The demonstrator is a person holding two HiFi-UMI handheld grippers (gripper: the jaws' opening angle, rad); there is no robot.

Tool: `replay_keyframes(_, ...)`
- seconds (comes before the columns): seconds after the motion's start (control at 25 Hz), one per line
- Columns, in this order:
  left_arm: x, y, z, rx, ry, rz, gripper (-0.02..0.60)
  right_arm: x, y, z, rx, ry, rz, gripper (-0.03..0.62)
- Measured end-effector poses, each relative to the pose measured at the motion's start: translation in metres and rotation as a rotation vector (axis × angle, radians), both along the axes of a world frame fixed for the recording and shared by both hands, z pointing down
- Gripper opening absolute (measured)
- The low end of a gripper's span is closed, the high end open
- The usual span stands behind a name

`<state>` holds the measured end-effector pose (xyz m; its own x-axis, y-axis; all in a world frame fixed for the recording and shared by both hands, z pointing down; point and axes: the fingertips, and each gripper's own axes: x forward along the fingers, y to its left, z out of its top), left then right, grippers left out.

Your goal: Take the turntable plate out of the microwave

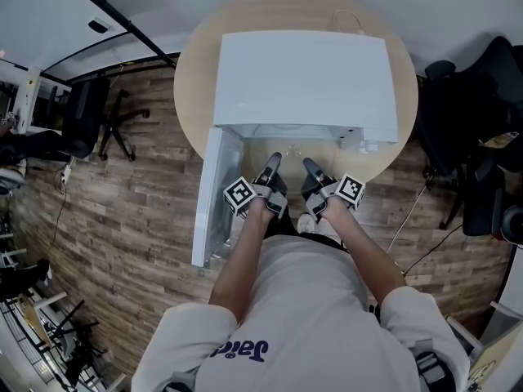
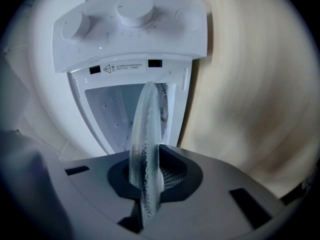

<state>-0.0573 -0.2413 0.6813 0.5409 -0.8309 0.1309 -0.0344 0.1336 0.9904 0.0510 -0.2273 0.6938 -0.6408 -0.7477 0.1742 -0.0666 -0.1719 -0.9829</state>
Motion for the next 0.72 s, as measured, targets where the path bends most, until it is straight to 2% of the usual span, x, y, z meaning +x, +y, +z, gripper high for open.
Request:
replay_keyframes(0.08, 0.003, 0.008, -0.001, -0.001, 0.013, 0.017, 0.260, 0.001, 0.007, -0.005, 0.005, -0.026, 0.001, 0.032)
replay_keyframes(0.12, 0.004, 0.012, -0.002, -0.001, 0.013, 0.021, 0.233, 0.002, 0.011, -0.008, 0.010, -0.037, 0.005, 0.032)
replay_keyframes(0.2, 0.006, 0.018, -0.005, 0.010, 0.006, 0.029, 0.136, 0.006, 0.019, -0.013, 0.021, -0.043, 0.012, 0.032)
replay_keyframes(0.24, 0.008, 0.021, -0.008, 0.021, 0.001, 0.037, 0.115, 0.008, 0.023, -0.015, 0.026, -0.042, 0.013, 0.032)
replay_keyframes(0.4, 0.021, 0.038, -0.023, 0.040, -0.005, 0.087, 0.090, 0.018, 0.044, -0.030, 0.045, -0.031, 0.002, 0.032)
replay_keyframes(0.6, 0.024, 0.063, -0.050, 0.020, 0.028, 0.070, 0.035, 0.022, 0.065, -0.059, 0.089, -0.039, -0.038, 0.032)
replay_keyframes(0.72, 0.025, 0.076, -0.065, 0.020, 0.031, 0.066, 0.035, 0.024, 0.077, -0.074, 0.095, -0.028, -0.058, 0.032)
